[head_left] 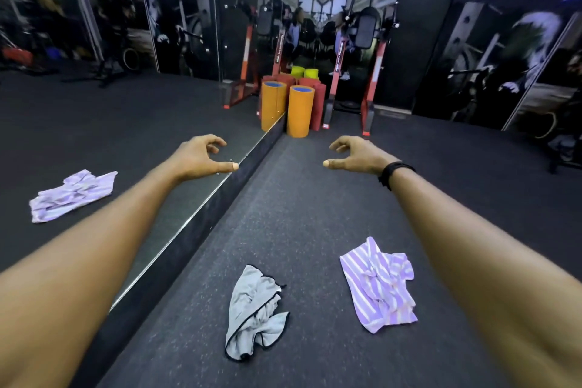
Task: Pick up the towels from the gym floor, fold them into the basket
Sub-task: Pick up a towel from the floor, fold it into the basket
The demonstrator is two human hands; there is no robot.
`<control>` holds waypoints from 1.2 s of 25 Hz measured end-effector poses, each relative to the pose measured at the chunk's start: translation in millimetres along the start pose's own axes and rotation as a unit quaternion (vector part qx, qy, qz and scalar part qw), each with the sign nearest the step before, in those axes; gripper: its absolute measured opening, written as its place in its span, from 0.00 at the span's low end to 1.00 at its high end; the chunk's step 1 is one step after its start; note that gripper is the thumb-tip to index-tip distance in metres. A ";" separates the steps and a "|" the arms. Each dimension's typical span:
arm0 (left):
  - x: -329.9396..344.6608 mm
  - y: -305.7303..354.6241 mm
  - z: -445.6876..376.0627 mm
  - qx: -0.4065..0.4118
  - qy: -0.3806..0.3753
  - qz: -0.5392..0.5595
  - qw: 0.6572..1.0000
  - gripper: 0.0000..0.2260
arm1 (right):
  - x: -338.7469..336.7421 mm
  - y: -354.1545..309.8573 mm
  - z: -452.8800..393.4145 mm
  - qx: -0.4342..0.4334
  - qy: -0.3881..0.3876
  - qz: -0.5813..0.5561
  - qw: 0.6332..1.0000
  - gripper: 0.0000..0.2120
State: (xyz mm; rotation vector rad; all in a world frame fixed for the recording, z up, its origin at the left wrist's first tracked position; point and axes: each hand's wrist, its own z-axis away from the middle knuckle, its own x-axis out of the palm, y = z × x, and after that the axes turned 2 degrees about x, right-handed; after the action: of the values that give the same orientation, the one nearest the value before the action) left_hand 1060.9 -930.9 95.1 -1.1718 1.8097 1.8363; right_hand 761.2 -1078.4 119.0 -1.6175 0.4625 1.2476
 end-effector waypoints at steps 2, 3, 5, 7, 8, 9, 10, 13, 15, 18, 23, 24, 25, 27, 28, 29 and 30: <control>12.7 -11.9 -41.9 -0.003 -0.011 -0.004 1.000 0.28 | 4.9 8.4 -42.5 0.009 -0.005 0.003 1.000 0.30; 21.2 -19.5 -60.8 -0.001 -0.022 -0.011 1.000 0.28 | 9.7 14.6 -63.3 0.012 -0.008 0.005 1.000 0.30; 39.7 -40.6 -102.8 -0.006 -0.034 -0.017 0.999 0.28 | 23.8 30.3 -114.5 0.014 -0.013 0.002 1.000 0.29; 59.4 -61.8 -133.4 -0.016 -0.048 -0.019 0.999 0.28 | 43.5 45.6 -157.3 0.014 -0.030 0.001 0.999 0.29; 71.5 -74.5 -150.9 -0.029 -0.058 -0.017 0.998 0.28 | 56.3 53.8 -182.6 0.016 -0.046 -0.002 0.999 0.29; 84.4 -88.4 -169.0 -0.046 -0.064 -0.018 0.997 0.28 | 69.4 62.8 -208.9 0.018 -0.060 -0.005 0.998 0.29; 98.3 -102.5 -186.8 -0.064 -0.070 -0.021 0.995 0.28 | 84.1 72.0 -236.2 0.018 -0.074 -0.004 0.997 0.29; 143.5 -150.6 -243.0 -0.112 -0.077 -0.024 0.990 0.29 | 135.2 102.1 -322.1 0.003 -0.099 0.003 0.995 0.28; 172.1 -178.6 -269.7 -0.141 -0.085 -0.014 0.986 0.29 | 172.1 120.3 -364.5 0.001 -0.135 0.012 0.991 0.28; 221.9 -225.3 -311.7 -0.194 -0.112 -0.002 0.975 0.28 | 237.2 157.4 -428.6 0.019 -0.206 0.037 0.978 0.29; 313.0 -328.0 -355.2 -0.260 -0.180 0.021 0.948 0.30 | 368.4 221.8 -497.8 0.056 -0.274 0.041 0.959 0.26; 331.7 -345.8 -359.1 -0.263 -0.191 0.024 0.945 0.30 | 393.4 234.8 -502.9 0.064 -0.281 0.039 0.957 0.25; 356.5 -368.3 -364.8 -0.262 -0.206 0.027 0.943 0.30 | 424.8 251.4 -510.2 0.077 -0.286 0.036 0.954 0.25; 414.1 -421.0 -371.9 -0.264 -0.238 0.032 0.934 0.30 | 497.7 291.0 -522.8 0.099 -0.300 0.041 0.948 0.26; 444.7 -448.0 -372.3 -0.268 -0.252 0.043 0.929 0.30 | 534.4 311.7 -527.0 0.110 -0.310 0.044 0.943 0.25; 475.7 -476.1 -370.8 -0.273 -0.262 0.058 0.924 0.31 | 571.4 333.2 -529.3 0.124 -0.319 0.043 0.939 0.25; 506.0 -503.8 -368.3 -0.280 -0.270 0.070 0.918 0.34 | 608.5 355.0 -531.6 0.137 -0.326 0.041 0.935 0.25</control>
State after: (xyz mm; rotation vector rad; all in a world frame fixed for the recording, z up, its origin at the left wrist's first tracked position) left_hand 1228.9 -1358.3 -564.0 -0.5786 1.1103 2.5430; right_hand 992.6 -1532.2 -601.7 -0.8823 0.2643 1.6107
